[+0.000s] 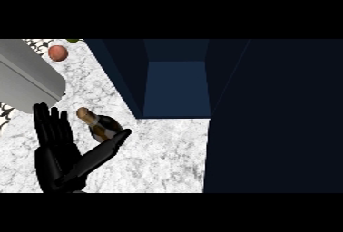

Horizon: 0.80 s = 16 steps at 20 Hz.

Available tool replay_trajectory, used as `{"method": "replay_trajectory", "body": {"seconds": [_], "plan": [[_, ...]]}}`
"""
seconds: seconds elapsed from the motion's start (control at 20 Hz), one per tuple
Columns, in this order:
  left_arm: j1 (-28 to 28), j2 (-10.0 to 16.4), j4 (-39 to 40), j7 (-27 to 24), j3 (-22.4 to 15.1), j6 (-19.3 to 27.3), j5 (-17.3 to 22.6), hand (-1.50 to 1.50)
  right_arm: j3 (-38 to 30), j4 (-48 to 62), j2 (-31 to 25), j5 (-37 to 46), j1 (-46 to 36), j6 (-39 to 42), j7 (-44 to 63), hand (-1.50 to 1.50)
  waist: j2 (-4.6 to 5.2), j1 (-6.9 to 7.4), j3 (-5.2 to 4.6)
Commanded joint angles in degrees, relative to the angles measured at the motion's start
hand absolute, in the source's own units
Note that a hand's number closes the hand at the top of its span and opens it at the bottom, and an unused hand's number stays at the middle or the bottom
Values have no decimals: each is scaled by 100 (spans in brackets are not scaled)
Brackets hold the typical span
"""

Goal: Pick up the wine, place it into the cabinet and close the cabinet

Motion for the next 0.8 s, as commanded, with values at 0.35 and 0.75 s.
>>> {"method": "replay_trajectory", "body": {"seconds": [0.35,0.75], "plan": [[473,-284,836,-1615,864,-1106,1220,-150,-265,-880,-14,-607,-102,-94,575,-150,-4,38,5],[133,-144,1836,-2196,1321,-1861,1780,-150,-274,-902,-9,-562,28,-21,555,-150,1,11,8]]}}
